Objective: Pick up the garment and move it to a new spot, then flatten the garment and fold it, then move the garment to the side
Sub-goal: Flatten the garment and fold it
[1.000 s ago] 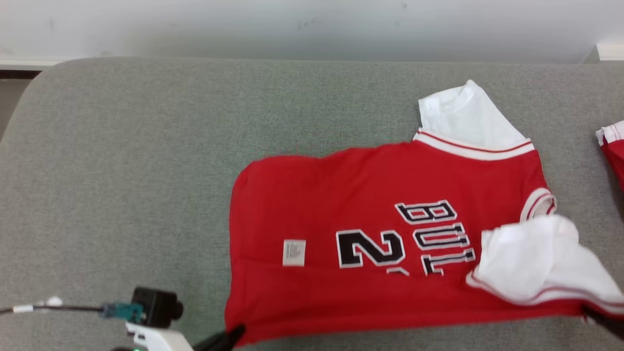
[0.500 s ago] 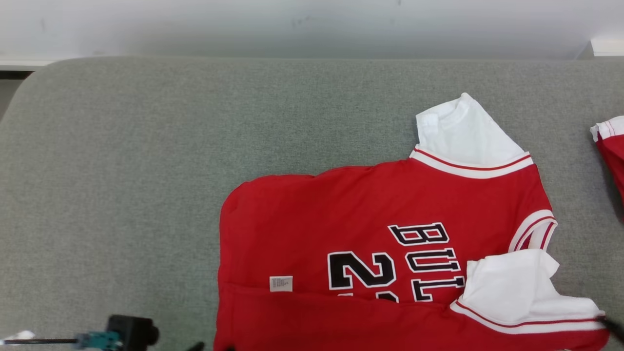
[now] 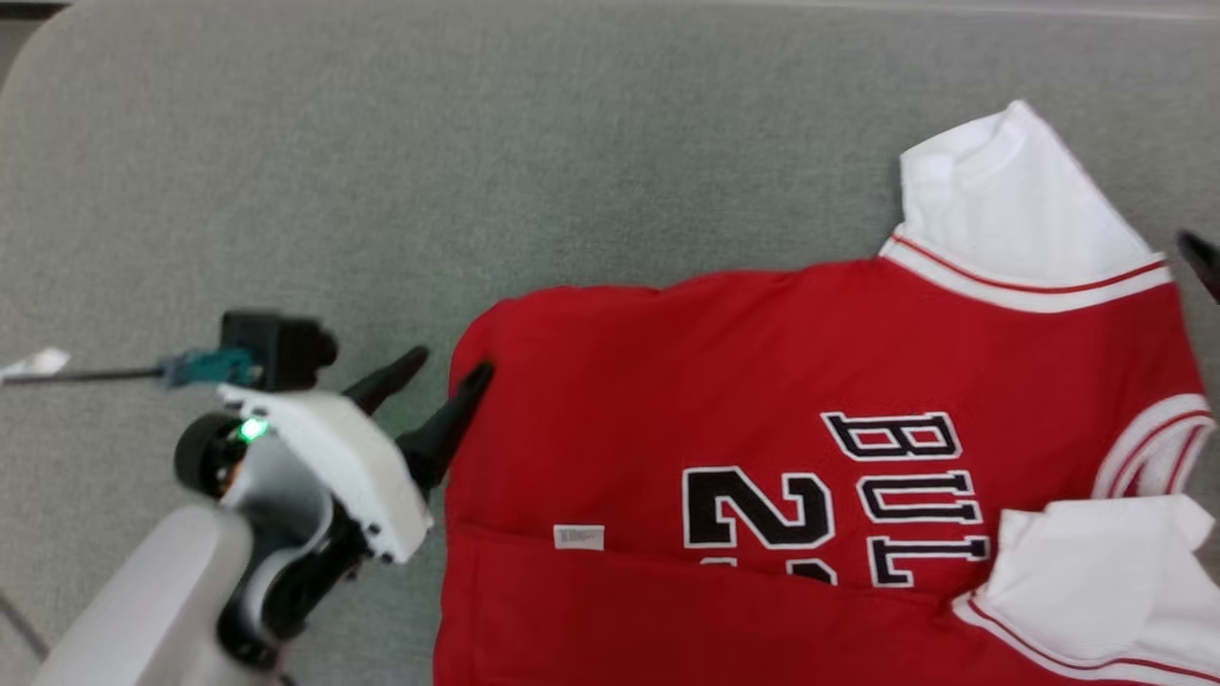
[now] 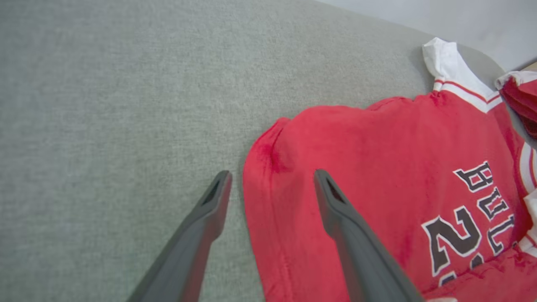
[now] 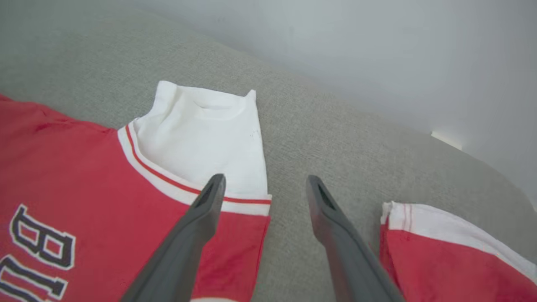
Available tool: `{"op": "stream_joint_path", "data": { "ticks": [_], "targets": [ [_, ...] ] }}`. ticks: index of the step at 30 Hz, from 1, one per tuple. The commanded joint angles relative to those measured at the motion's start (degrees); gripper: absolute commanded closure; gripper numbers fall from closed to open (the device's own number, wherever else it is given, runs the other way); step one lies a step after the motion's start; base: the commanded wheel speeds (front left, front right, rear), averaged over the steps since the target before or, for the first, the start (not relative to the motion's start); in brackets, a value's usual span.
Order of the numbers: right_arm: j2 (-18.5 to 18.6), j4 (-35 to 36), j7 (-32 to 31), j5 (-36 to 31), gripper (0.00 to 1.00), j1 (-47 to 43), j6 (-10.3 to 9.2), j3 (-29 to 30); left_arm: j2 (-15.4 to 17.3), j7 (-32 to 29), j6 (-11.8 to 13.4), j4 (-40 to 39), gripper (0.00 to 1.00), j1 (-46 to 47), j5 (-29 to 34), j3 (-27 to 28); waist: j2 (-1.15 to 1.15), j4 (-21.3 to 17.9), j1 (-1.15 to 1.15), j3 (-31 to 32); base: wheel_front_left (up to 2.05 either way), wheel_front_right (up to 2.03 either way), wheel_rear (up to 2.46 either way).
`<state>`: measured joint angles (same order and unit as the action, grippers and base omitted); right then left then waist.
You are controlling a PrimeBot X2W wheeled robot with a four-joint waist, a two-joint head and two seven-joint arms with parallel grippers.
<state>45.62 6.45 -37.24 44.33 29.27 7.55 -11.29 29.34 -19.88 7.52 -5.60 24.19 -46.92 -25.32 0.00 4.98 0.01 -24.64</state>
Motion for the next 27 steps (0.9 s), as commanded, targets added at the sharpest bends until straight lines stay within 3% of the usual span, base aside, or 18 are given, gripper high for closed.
{"op": "stream_joint_path", "data": {
  "ticks": [1, 10, 16, 22, 27],
  "targets": [
    [-3.44, -4.94, -0.73, -3.42, 0.00, 6.32, -0.15, -2.89, -1.15, -1.08, -1.57, 3.72, 0.00, 4.52, 2.20, -2.19, 0.00, 2.64, -0.01, -3.72, 0.00, 0.00, 0.00],
    [-11.10, -21.59, 1.43, -11.21, 0.00, 19.64, -0.15, -9.41, -6.63, -3.62, -6.57, 13.67, 0.00, 15.51, 3.91, -7.58, 0.00, 6.21, -0.01, -5.81, 0.00, 0.00, 0.00],
    [-12.51, -28.40, 1.96, -11.36, 0.00, 24.42, -0.15, -11.73, -9.54, -5.62, -8.88, 17.84, 0.00, 18.97, 2.93, -9.90, 0.00, 7.16, -0.01, -6.81, 0.00, 0.00, 0.00],
    [-12.65, -31.97, -0.55, -10.37, 0.00, 26.48, -0.15, -14.38, -10.25, -8.42, -11.38, 18.61, 0.00, 20.16, 1.35, -11.86, 0.00, 7.45, -0.01, -7.29, 0.00, 0.00, 0.00],
    [-13.23, -33.17, -0.31, -9.40, 0.00, 26.68, -0.13, -15.85, -11.01, -8.79, -11.90, 17.29, 0.00, 20.80, -0.80, -10.96, 0.00, 7.43, -0.01, -6.82, 0.00, 0.00, 0.00]
  ]
}}
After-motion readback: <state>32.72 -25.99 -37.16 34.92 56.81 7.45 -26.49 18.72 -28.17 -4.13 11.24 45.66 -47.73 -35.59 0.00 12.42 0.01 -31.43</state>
